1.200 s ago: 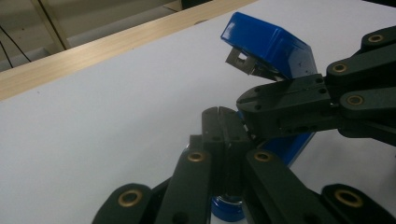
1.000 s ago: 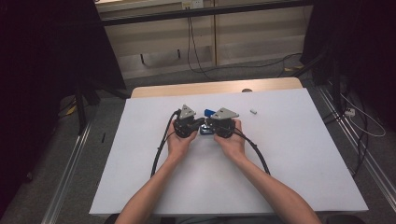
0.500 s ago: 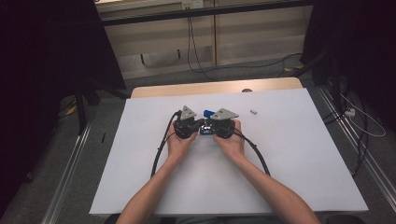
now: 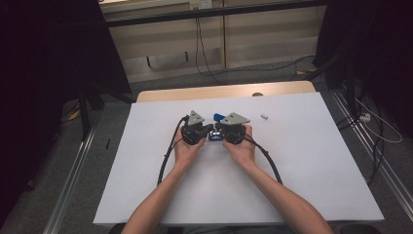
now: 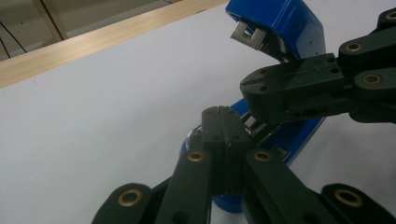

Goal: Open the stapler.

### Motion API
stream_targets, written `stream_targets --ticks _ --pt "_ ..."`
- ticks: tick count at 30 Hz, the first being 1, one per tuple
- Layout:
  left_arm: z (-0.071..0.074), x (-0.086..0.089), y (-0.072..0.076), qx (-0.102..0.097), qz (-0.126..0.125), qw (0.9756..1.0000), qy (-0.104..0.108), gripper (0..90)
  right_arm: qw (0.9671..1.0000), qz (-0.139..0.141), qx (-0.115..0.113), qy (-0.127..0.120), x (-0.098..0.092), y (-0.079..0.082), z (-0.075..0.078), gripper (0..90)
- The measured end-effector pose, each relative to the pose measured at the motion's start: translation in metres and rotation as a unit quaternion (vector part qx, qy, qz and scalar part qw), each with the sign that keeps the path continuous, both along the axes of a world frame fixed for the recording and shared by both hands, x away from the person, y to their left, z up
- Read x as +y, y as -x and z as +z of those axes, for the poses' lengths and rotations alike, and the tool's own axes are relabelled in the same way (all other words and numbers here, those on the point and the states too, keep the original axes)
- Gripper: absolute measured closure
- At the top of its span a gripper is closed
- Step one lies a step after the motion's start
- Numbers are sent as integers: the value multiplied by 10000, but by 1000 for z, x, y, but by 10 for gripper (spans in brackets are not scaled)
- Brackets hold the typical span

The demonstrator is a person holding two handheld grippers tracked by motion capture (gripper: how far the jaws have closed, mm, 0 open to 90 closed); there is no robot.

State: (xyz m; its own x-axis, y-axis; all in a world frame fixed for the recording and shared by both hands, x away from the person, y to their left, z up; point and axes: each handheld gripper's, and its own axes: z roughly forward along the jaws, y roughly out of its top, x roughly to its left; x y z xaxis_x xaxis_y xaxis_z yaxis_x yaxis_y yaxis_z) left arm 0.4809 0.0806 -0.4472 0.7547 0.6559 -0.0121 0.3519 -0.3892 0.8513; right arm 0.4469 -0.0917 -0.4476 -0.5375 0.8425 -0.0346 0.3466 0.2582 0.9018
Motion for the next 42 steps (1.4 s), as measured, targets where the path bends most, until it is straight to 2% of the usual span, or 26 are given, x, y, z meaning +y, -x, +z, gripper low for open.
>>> stream_targets --ticks 3,6,17,20,28,42 --pt "0 1 -1 18 -21 10000 30 900 10000 -40 -23 -82 -2 -1 2 900" --pt "0 0 -1 6 -28 10000 10 900 10000 -44 -47 -31 -2 -1 2 900" --pt "0 0 -1 -3 -42 10000 5 900 9998 -134 -87 -106 -4 -2 5 900" --pt "0 0 -1 -61 -68 9999 -54 900 9998 -148 -93 -93 -3 -1 4 900" --pt "0 1 -1 -36 -100 9999 -14 900 9997 -202 -127 -102 -6 -1 6 900" --pt "0 0 -1 2 -26 10000 12 900 9994 -272 -144 -140 -9 0 9 900"
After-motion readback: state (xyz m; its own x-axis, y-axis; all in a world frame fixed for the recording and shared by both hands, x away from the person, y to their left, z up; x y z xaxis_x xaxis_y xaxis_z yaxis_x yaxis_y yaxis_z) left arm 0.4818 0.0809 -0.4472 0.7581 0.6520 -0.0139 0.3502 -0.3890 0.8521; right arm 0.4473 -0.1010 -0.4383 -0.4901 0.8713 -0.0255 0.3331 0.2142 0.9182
